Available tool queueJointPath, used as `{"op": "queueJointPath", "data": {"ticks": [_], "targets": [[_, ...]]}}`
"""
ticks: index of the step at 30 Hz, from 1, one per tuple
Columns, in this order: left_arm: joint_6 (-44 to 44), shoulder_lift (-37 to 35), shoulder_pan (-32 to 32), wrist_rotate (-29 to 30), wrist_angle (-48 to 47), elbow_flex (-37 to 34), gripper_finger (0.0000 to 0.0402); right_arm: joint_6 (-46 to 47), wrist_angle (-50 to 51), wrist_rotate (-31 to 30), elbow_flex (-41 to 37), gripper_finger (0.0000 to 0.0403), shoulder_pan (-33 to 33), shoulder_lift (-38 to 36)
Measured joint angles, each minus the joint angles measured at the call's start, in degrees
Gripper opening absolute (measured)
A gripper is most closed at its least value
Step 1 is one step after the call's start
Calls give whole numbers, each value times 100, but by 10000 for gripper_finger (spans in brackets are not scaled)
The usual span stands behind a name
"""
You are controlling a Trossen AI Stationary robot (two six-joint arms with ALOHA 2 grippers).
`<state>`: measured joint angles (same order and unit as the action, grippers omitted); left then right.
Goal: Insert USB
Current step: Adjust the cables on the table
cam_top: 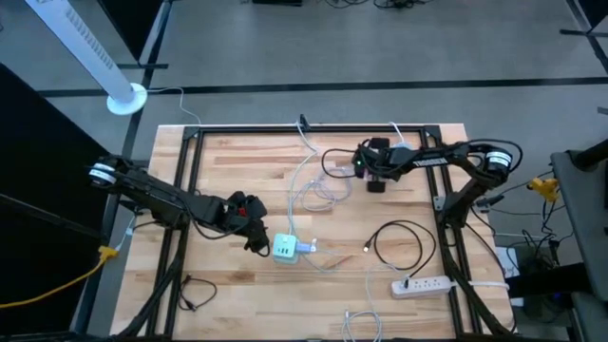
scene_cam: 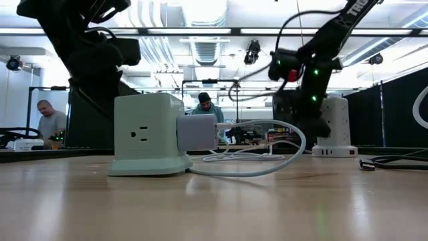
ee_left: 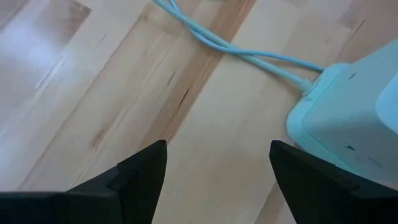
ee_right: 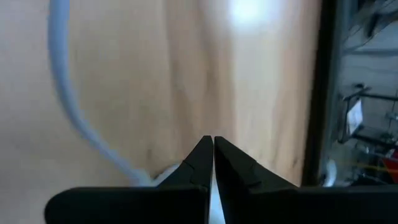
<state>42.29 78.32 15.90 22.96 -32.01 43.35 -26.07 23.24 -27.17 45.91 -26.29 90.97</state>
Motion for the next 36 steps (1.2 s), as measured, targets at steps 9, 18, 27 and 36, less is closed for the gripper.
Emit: {"op": "queueJointPath", "data": {"ticks": [9, 18, 27, 36], "targets": [[-103, -6, -4, 0, 9, 0, 274, -216, -643, 2869, 84, 0, 128, -321], [-243, -6, -30, 178, 51, 0, 274, -100, -1198, 5003, 57, 0, 150, 172], [-201, -6, -26, 198, 89, 0, 274, -31, -1244, 5209, 70, 0, 116, 927], [-44, -6, -26, 205, 115, 0, 274, 1122, -1832, 1634, 26, 0, -192, 408]]}}
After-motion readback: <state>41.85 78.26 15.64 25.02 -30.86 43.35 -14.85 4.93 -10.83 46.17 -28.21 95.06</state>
